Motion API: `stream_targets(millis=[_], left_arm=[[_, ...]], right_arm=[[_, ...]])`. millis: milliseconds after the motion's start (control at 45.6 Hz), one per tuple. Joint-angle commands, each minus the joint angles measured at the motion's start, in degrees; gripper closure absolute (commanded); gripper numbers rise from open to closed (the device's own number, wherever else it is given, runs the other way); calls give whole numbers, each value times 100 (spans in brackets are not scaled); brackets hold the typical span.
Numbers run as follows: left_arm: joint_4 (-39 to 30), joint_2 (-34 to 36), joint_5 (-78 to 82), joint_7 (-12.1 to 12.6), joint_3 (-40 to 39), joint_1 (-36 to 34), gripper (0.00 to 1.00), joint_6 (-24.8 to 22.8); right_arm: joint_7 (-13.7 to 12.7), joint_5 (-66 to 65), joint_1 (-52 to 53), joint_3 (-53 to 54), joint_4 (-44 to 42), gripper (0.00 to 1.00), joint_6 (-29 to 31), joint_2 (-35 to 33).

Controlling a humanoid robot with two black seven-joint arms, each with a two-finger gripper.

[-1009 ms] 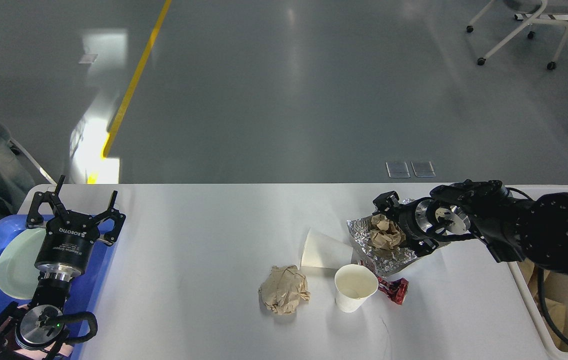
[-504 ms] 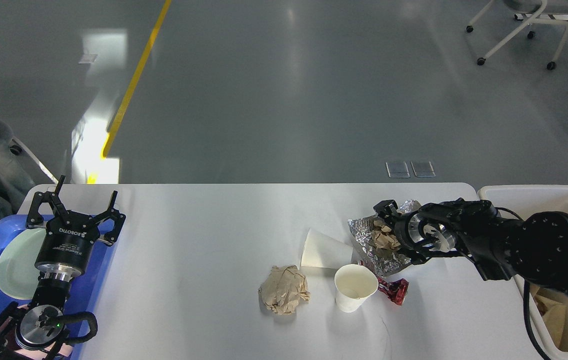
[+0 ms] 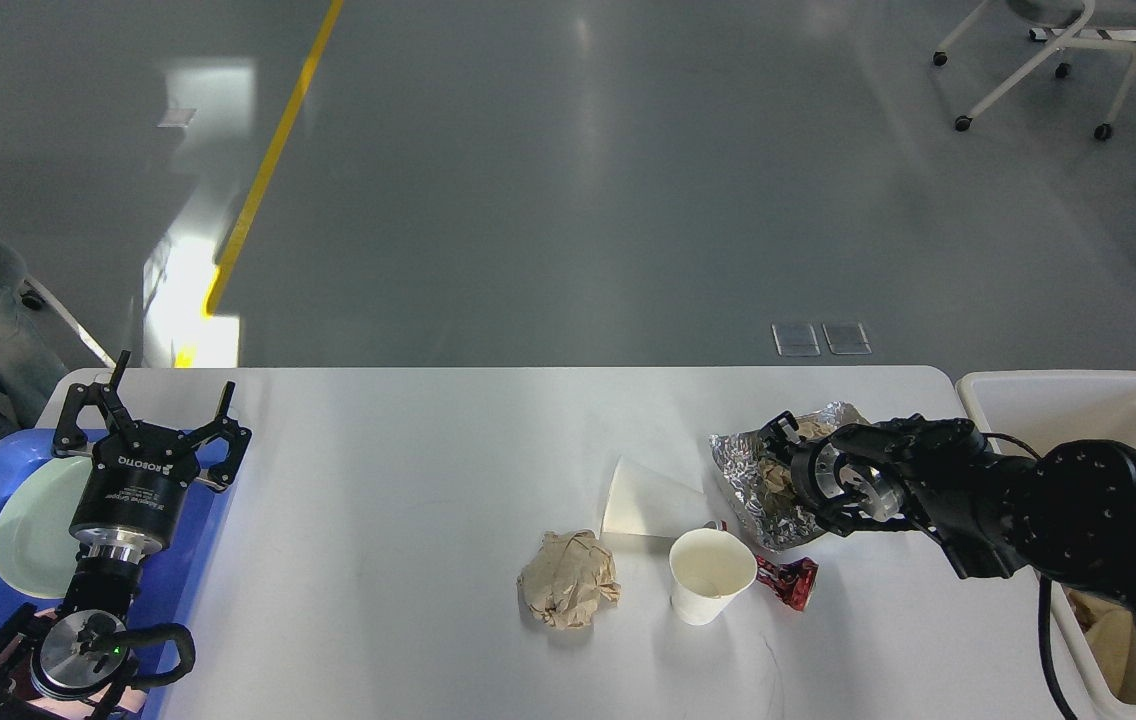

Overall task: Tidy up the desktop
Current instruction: 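Lower the right gripper and grasp the crumpled food scraps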

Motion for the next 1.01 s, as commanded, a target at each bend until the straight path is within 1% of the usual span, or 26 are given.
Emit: stream_targets(millis=[0, 241, 548, 592, 614, 658, 877, 987], left_arm=[[0, 8, 0, -1, 0, -5, 3, -6], [0, -1, 0, -1, 0, -5, 3, -6], [0, -1, 0, -1, 0, -5, 3, -6], [0, -1, 0, -1, 0, -5, 3, -6], [0, -1, 0, -1, 0, -6, 3, -6], [0, -1, 0, -1, 0, 3, 3, -6], [0, 8, 0, 8, 0, -6, 3, -6], [0, -1, -9, 8, 0, -5, 3, -6]], right_arm=[[-12, -31, 15, -1, 34, 100, 73, 3], [-20, 22, 68, -1, 42, 100, 82, -32], [-12, -13, 234, -1, 420, 100, 82, -234], [6, -5, 348, -1, 587, 100, 82, -339], [15, 4, 540, -1, 857, 100, 82, -540], [15, 4, 700, -1, 1105, 100, 65, -673], [-3, -92, 1385, -168, 1878, 100, 108, -1201], [6, -583, 2105, -545, 2695, 100, 196, -1508]])
